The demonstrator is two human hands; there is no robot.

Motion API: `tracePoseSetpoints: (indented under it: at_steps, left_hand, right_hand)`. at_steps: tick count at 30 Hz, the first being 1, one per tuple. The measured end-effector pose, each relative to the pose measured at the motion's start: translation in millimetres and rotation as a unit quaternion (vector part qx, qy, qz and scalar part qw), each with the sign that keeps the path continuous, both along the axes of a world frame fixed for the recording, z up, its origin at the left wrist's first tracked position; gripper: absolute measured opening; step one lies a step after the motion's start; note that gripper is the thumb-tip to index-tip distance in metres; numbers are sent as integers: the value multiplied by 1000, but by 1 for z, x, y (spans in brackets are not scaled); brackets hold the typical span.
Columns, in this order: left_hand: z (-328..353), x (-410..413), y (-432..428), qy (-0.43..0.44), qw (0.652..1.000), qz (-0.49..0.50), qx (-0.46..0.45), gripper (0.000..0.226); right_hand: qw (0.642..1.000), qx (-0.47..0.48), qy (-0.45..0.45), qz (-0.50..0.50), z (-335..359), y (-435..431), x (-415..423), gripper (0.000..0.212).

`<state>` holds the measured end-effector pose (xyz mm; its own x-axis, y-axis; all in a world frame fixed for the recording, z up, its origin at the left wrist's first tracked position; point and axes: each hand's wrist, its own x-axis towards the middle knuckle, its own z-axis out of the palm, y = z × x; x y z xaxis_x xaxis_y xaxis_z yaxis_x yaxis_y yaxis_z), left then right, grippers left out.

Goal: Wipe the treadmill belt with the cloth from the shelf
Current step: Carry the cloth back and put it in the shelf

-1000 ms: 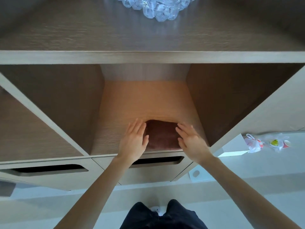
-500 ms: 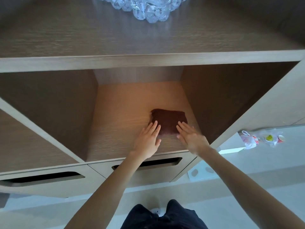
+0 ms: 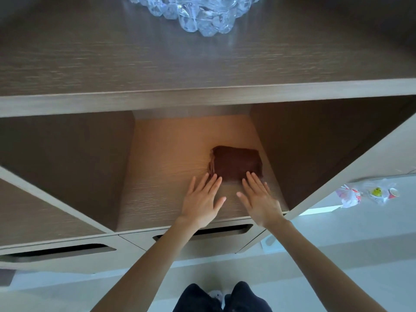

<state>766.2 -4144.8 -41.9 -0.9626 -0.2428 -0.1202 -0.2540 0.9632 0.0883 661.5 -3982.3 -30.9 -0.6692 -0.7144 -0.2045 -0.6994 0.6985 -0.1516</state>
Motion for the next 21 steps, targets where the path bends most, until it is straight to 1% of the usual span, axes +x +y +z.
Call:
tracePoseSetpoints:
  at_steps: [2, 3, 4, 9, 14, 17, 20, 21]
  left_hand:
    - [6, -19, -4, -6, 1000, -2, -10, 61]
    - [9, -28, -6, -15, 1000, -4, -7, 60]
    - [12, -36, -8, -22, 1000, -3, 0, 60]
    - [12, -79, -19, -38, 999, 18, 29, 58]
    - [11, -108, -31, -45, 998, 43, 28, 60]
    - [13, -125, -41, -51, 997, 53, 17, 60]
    - [13, -147, -49, -40, 997, 65, 5, 59]
    - [13, -154, -52, -34, 997, 66, 6, 58]
  right_hand:
    - [1000, 10, -25, -12, 6, -8, -18, 76]
    - [999, 21, -42, -19, 10, -12, -28, 66]
    - [998, 30, -55, -25, 13, -16, -37, 61]
    - [996, 46, -61, -50, 11, -45, -84, 59]
    - [992, 72, -75, -75, 5, -79, -126, 62]
    - [993, 68, -75, -59, 10, -85, -138, 64]
    - [993, 98, -68, -27, 13, -89, -152, 61]
    - [992, 95, -74, -24, 11, -92, -156, 61]
